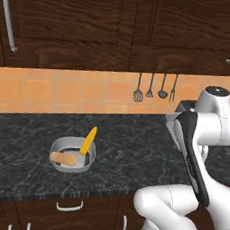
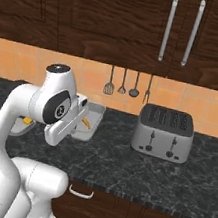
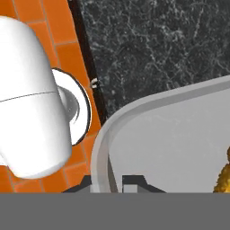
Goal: Take the meat container that has the shrimp and place it on the second highest rack of the freezer. Then take the vegetable container that has the corn and squash and place it on the highest rack of the freezer.
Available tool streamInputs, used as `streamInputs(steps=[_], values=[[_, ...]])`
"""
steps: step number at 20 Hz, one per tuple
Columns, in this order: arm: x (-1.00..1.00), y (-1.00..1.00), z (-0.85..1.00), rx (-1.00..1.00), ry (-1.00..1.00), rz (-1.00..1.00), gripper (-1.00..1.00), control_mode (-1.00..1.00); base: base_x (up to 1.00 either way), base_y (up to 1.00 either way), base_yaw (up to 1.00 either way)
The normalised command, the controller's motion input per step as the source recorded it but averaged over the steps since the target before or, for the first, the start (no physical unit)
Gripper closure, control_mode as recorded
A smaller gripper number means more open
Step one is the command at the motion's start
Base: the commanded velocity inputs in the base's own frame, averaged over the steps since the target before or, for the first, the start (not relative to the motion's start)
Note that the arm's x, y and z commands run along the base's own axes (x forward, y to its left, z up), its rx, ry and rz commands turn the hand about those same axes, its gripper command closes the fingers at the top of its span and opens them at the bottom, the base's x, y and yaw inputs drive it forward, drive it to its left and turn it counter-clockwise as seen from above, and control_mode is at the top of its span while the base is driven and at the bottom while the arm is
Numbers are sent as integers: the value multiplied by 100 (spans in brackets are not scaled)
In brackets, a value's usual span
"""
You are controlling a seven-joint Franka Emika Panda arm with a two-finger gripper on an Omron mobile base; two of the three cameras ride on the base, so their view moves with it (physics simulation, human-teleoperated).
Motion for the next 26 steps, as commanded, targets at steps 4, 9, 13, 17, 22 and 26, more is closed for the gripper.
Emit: streamInputs(steps=[4, 9, 13, 17, 22, 26], values=[[0, 0, 0, 0, 0, 0, 100, 100, -92, 0, -1], [0, 0, 0, 0, 0, 0, 100, 100, -100, 1, -11], [0, 0, 0, 0, 0, 0, 100, 100, -64, 4, -80], [0, 0, 0, 0, 0, 0, 100, 100, -27, 1, -97], [0, 0, 0, 0, 0, 0, 100, 100, -29, 1, -95], [0, 0, 0, 0, 0, 0, 100, 100, -21, 0, -93]])
